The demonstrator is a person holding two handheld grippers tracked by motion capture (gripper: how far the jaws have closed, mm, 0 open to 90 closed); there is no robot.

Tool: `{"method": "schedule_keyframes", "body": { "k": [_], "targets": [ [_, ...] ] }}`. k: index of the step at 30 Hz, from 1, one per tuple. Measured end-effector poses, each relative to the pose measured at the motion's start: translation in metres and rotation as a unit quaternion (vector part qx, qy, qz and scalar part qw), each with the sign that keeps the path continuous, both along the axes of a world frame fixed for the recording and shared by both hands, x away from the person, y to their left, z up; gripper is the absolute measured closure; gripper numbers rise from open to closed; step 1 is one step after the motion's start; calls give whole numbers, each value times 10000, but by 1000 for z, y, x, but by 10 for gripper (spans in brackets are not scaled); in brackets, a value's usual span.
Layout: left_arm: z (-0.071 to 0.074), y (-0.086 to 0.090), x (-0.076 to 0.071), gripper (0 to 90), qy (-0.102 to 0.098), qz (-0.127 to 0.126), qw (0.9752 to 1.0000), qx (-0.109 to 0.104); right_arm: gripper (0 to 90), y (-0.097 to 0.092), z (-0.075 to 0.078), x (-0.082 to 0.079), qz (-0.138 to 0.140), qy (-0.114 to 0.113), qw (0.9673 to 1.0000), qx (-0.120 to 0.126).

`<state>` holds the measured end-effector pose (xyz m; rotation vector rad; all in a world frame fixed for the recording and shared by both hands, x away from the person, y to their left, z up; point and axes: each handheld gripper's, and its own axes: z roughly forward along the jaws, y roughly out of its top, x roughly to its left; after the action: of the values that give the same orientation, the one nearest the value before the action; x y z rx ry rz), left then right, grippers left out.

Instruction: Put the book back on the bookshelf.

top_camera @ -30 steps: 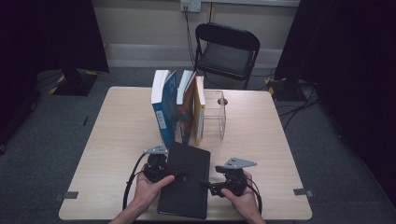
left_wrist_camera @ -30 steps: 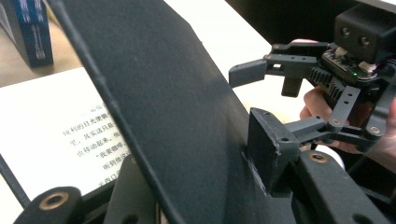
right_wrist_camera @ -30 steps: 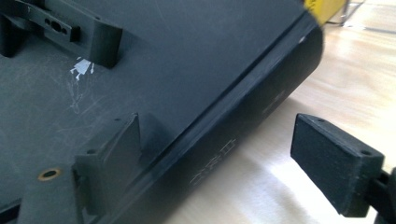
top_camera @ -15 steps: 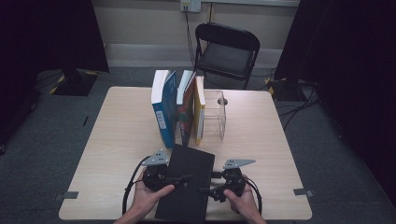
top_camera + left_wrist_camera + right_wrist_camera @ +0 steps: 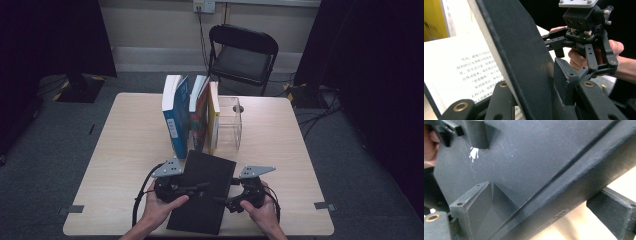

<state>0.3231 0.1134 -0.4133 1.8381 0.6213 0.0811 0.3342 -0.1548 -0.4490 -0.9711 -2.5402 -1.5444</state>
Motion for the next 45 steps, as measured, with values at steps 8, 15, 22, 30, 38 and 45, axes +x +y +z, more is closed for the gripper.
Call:
{"method": "schedule_keyframes", "body": {
  "k": [8,15,22,30,38,45],
  "targets": [
    [5,-6,4,651,-282,26,9996,-55,135,-6,21,5,-198,-578,9978,-275],
    [8,-3,-7,669,-496,-96,9987,91,131,-5,21,-2,-326,-730,9968,-60],
    [3,9,-6,670,-297,-25,9995,81,62,12,2,2,178,-277,9994,54],
    [3,9,-1,671,-232,-165,9996,-15,102,15,7,-1,110,-472,9987,-123],
    [4,-4,6,689,-276,-204,9992,-207,157,12,21,-8,-161,-1015,9935,-491],
    [3,-4,8,682,-363,-230,9988,-226,154,14,24,-10,-367,-1340,9880,-680]
  ]
}}
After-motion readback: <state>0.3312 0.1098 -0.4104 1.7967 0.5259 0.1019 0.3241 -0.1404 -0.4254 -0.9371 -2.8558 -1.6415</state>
